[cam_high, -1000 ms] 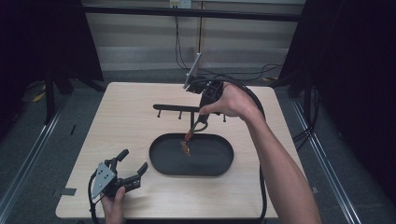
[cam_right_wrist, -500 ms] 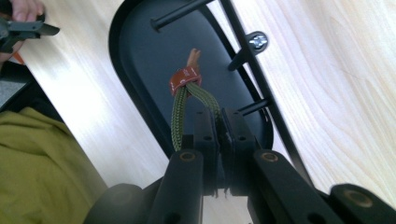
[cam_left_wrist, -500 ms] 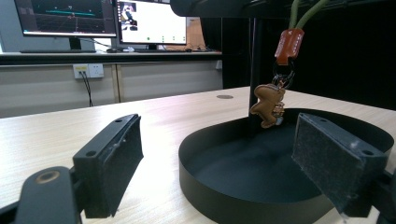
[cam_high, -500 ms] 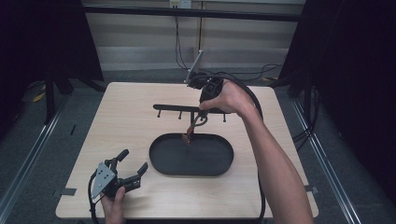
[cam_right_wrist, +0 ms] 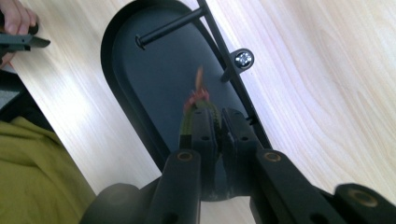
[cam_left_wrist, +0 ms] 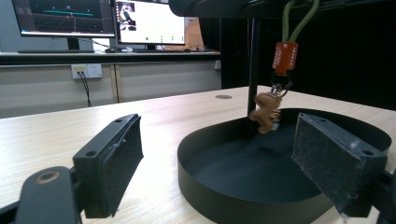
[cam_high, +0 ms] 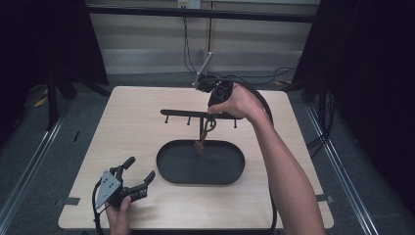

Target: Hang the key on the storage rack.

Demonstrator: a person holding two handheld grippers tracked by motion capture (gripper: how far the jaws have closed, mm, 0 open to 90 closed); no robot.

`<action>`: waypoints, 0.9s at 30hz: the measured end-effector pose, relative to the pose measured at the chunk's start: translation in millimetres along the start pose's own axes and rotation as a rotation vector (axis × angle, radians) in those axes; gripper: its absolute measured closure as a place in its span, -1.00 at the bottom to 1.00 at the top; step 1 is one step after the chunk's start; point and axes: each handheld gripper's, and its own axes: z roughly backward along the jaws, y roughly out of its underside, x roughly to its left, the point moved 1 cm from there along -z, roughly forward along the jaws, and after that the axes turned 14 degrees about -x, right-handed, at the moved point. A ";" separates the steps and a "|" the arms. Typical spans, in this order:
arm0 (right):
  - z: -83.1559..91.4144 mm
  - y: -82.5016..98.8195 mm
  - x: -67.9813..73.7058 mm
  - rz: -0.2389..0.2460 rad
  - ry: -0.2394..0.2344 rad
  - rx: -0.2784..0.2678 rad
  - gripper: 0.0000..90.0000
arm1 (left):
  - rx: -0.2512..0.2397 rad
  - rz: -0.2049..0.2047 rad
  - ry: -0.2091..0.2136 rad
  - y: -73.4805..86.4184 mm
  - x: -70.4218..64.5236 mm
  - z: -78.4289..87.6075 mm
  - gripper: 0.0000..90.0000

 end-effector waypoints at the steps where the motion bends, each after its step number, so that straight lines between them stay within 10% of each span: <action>1: 0.0 0.0 0.0 0.000 0.000 0.000 0.86 | 0.000 0.000 0.000 0.0 0.0 0.0 -0.65; 27: 12.6 10.8 -0.3 -0.028 -0.009 -0.071 0.41 | -0.001 0.006 0.001 0.1 -0.3 -0.3 -0.65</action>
